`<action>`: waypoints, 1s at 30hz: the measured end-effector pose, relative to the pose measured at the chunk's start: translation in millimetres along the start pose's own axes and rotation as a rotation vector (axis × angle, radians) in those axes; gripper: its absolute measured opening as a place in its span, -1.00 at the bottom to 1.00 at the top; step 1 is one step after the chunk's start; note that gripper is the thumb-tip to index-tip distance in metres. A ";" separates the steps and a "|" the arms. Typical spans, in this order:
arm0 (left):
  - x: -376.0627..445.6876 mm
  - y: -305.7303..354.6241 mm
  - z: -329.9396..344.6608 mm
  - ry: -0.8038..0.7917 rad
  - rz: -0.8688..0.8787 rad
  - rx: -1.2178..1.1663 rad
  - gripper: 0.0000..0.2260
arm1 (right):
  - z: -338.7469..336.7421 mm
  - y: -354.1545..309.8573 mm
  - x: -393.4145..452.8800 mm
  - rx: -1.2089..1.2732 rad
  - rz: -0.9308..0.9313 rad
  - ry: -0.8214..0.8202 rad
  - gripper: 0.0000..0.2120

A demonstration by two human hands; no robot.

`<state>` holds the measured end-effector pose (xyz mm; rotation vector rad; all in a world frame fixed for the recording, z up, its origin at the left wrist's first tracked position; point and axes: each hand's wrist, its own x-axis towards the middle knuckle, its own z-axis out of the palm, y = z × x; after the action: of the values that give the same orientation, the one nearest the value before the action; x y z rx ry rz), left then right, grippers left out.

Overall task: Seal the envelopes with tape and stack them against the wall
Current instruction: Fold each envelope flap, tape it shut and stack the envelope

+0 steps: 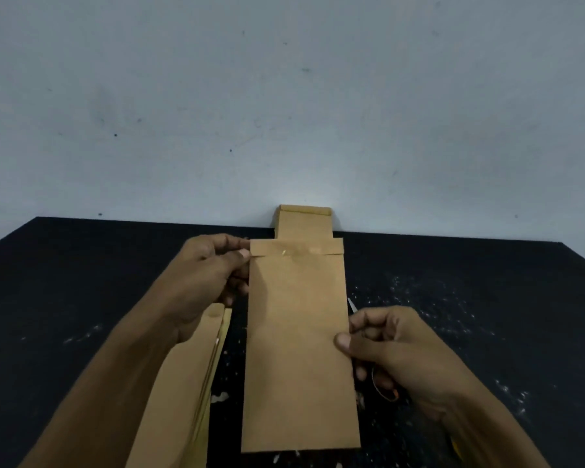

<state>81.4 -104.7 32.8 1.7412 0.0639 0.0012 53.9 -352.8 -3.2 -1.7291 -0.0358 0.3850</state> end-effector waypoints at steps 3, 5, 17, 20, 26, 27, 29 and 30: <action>8.6 -3.6 5.1 -0.043 -0.037 0.034 -0.81 | -3.2 -9.1 16.0 0.086 -0.024 0.067 -0.81; 16.4 -6.3 10.3 -0.082 -0.067 0.083 -0.84 | -7.3 -15.9 31.4 0.137 -0.030 0.117 -0.88; 126.6 -27.5 41.0 0.039 -0.110 0.276 -0.94 | -28.8 -28.1 161.2 0.016 0.048 0.320 -0.92; 149.1 -36.6 43.0 0.071 -0.085 0.314 -0.95 | -30.4 -20.6 185.8 -0.025 0.012 0.364 -0.94; 167.9 -47.4 47.3 0.127 -0.053 0.370 -0.91 | -31.9 -8.3 204.5 -0.142 -0.033 0.460 -0.93; 168.2 -48.8 47.7 0.128 -0.054 0.371 -0.89 | -31.4 -7.3 204.3 -0.158 -0.046 0.475 -0.91; 167.6 -50.9 48.0 0.117 -0.049 0.367 -0.88 | -31.0 -6.2 201.8 -0.160 -0.069 0.497 -0.88; 166.3 -51.9 47.4 0.110 -0.047 0.362 -0.88 | -30.4 -5.7 199.4 -0.150 -0.075 0.501 -0.87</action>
<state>247.0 -135.3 -32.2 2.1001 0.1956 0.0540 251.3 -333.3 -40.2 -1.9234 0.2377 -0.1155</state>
